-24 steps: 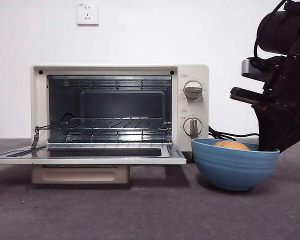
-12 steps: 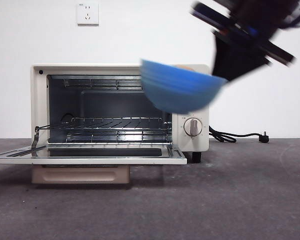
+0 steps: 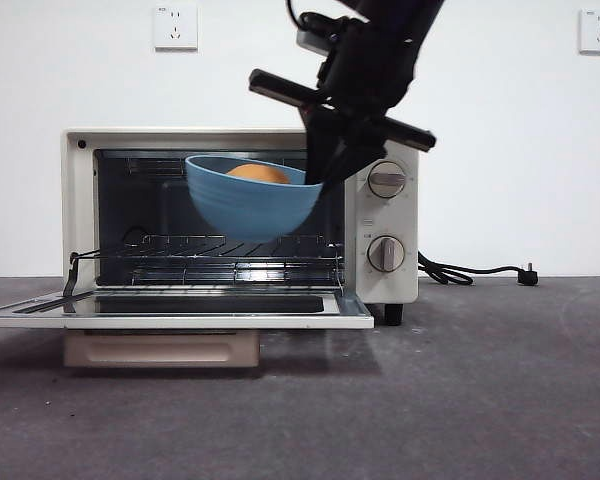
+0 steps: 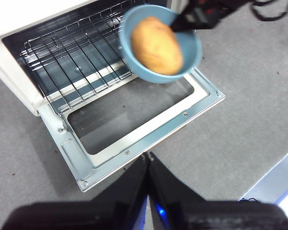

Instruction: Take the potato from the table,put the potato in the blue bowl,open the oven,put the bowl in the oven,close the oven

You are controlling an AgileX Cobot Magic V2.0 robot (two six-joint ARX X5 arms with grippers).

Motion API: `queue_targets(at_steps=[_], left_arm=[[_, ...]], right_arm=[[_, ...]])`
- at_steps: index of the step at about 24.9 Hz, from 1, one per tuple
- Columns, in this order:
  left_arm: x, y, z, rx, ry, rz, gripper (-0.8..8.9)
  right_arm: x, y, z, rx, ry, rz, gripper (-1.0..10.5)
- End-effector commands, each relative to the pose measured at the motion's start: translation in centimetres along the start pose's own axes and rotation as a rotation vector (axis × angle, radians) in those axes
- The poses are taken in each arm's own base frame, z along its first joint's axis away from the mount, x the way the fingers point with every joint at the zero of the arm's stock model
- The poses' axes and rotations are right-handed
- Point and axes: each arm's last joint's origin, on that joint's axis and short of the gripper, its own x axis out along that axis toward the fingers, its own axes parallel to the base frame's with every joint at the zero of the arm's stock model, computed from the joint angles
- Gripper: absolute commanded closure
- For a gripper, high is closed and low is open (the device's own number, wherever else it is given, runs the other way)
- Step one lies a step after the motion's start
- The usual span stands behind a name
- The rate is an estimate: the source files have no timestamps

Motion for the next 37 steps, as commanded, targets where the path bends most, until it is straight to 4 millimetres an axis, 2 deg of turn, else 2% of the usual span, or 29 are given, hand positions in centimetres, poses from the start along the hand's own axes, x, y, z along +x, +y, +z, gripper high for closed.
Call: queue_targets(at_steps=[1, 5, 8, 17, 22, 27, 33, 37], left_arm=[[0.1, 0.0, -0.2, 0.011, 0.011, -0.002, 8.21], [0.1, -0.1, -0.2, 0.011, 0.011, -0.026, 8.22], [0.1, -0.1, -0.2, 0.012, 0.011, -0.027, 8.21], [0.1, -0.1, -0.2, 0.012, 0.010, -0.027, 8.21], [0.1, -0.1, -0.2, 0.012, 0.011, -0.027, 8.21], [0.1, -0.1, -0.2, 0.012, 0.012, -0.027, 8.21], [0.1, -0.1, -0.3, 0.011, 0.017, -0.026, 8.21], [0.1, -0.1, -0.3, 0.011, 0.017, -0.026, 8.22]], right_arm=[[0.6, -0.1, 0.7, 0.043, -0.039, -0.009, 9.7], [2.0, -1.5, 0.7, 0.089, -0.026, -0.062, 9.7], [2.3, -2.2, 0.8, 0.107, -0.026, -0.075, 9.7], [2.4, -2.3, 0.9, 0.112, -0.038, -0.072, 9.6], [2.4, -2.2, 0.9, 0.115, -0.042, -0.070, 7.4], [2.4, -2.2, 1.1, 0.130, -0.058, -0.062, 7.5], [1.6, -2.0, 1.3, 0.129, -0.068, -0.052, 7.5], [-0.2, -1.9, 1.6, 0.127, -0.087, -0.044, 7.5]])
